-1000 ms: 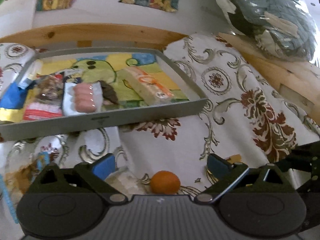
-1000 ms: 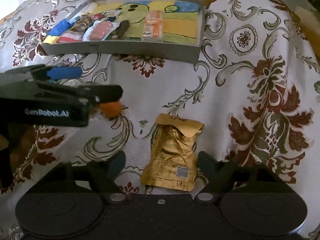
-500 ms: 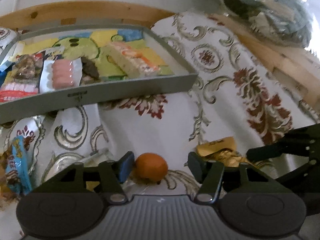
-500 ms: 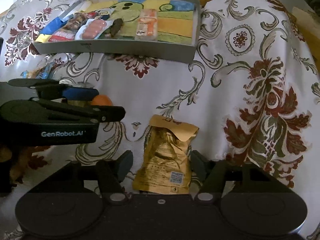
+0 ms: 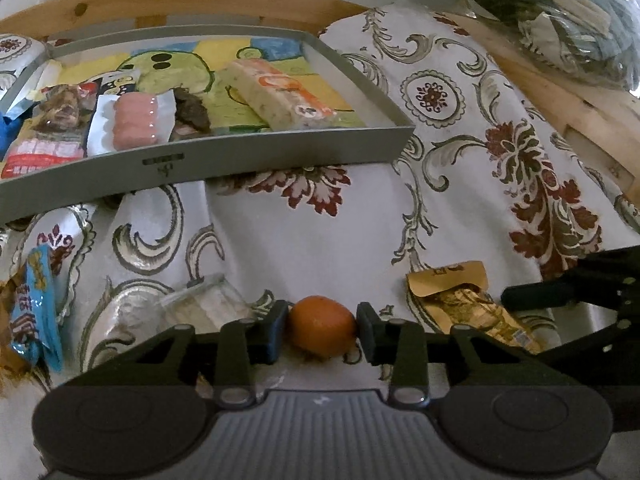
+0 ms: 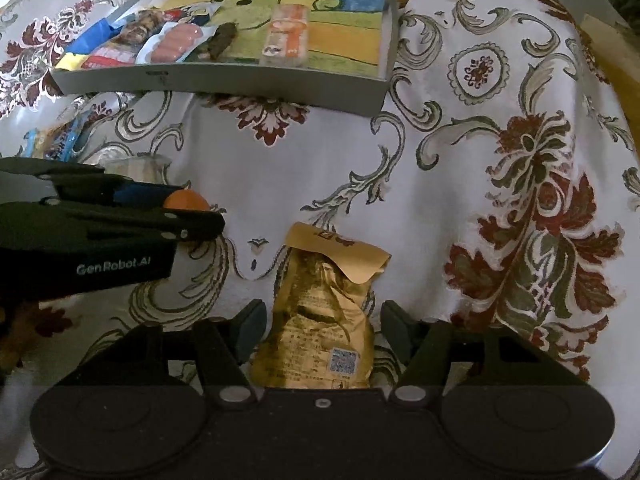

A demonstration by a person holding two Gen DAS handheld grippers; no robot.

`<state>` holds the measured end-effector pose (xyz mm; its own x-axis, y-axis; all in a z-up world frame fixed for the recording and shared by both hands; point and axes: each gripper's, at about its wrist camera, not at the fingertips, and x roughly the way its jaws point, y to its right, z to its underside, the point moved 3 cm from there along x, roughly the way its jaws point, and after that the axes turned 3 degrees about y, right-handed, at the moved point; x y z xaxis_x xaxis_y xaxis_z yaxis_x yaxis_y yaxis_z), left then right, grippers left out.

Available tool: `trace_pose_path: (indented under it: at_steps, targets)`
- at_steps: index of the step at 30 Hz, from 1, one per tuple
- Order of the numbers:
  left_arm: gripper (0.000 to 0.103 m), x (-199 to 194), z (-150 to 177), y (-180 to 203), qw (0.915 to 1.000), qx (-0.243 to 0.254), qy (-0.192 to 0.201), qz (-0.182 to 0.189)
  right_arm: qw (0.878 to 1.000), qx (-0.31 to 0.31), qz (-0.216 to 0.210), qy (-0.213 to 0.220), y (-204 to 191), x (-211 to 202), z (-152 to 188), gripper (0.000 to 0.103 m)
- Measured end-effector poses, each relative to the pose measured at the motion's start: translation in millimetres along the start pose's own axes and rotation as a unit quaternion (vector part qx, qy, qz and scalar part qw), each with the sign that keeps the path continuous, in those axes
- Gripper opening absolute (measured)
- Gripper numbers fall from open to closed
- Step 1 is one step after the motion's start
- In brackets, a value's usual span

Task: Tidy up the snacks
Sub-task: 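Close the left tool on the orange while the right tool grasps the gold foil pack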

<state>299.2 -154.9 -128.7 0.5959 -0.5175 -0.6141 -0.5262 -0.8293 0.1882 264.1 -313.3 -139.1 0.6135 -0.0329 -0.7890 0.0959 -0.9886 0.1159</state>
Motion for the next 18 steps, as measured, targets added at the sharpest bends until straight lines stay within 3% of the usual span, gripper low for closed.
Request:
trace_pose_path:
  at_steps: [5, 8, 18]
  targets:
    - [0.04, -1, 2, 4, 1.0, 0.0, -0.003, 0.0, 1.0, -0.007, 0.0, -0.003, -2, 5, 1, 0.066]
    - [0.04, -3, 3, 3, 0.9998, -0.017, -0.004, 0.002, 1.0, -0.01, -0.009, -0.007, -5, 6, 1, 0.054]
    - [0.04, -22, 6, 7, 0.9989, -0.045, -0.014, -0.003, 1.0, -0.029, -0.009, -0.003, -15, -8, 8, 0.042]
